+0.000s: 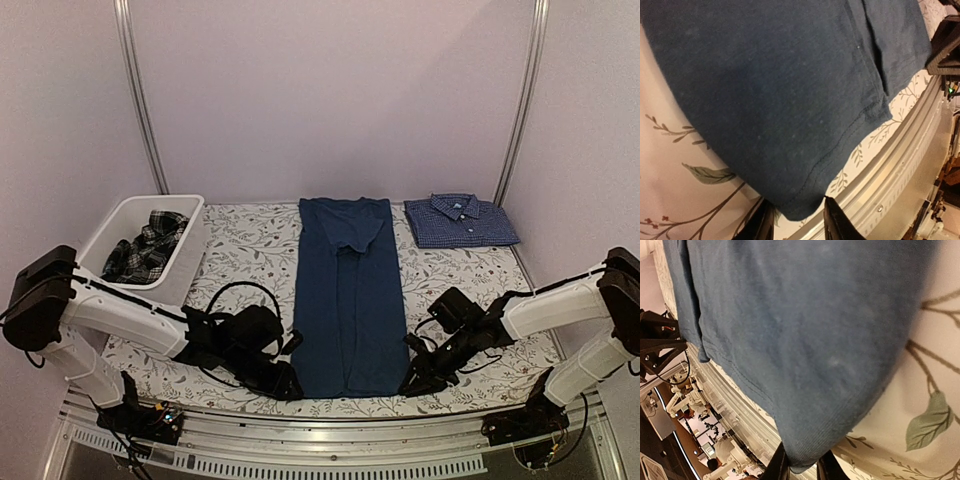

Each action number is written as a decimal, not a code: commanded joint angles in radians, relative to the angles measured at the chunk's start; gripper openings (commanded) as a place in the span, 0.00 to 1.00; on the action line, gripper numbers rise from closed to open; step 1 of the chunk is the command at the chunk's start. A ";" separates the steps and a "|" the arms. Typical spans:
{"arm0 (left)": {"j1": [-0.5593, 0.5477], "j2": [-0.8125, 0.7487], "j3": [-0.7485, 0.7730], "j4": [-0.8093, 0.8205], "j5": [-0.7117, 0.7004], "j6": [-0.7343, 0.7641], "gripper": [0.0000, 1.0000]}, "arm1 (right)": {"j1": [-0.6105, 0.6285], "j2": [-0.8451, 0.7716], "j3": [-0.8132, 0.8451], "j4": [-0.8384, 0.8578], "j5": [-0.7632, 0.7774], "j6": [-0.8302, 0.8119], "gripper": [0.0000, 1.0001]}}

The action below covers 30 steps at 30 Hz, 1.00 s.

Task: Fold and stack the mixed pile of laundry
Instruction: Pick up the rectangle-folded T-shirt from the center of the board, then fold the rectangle-folded T-shirt at the center of the board.

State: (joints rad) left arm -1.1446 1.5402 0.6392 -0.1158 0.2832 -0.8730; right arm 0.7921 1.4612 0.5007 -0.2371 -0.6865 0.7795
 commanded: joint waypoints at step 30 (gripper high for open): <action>0.257 0.003 0.312 -0.245 -0.002 0.298 0.00 | -0.122 0.054 0.412 -0.237 0.137 -0.276 0.00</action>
State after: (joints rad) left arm -0.9485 1.4723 0.8719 -0.3195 0.2817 -0.6846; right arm 0.7303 1.4445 0.8227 -0.4366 -0.5812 0.5995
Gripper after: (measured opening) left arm 0.006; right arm 0.010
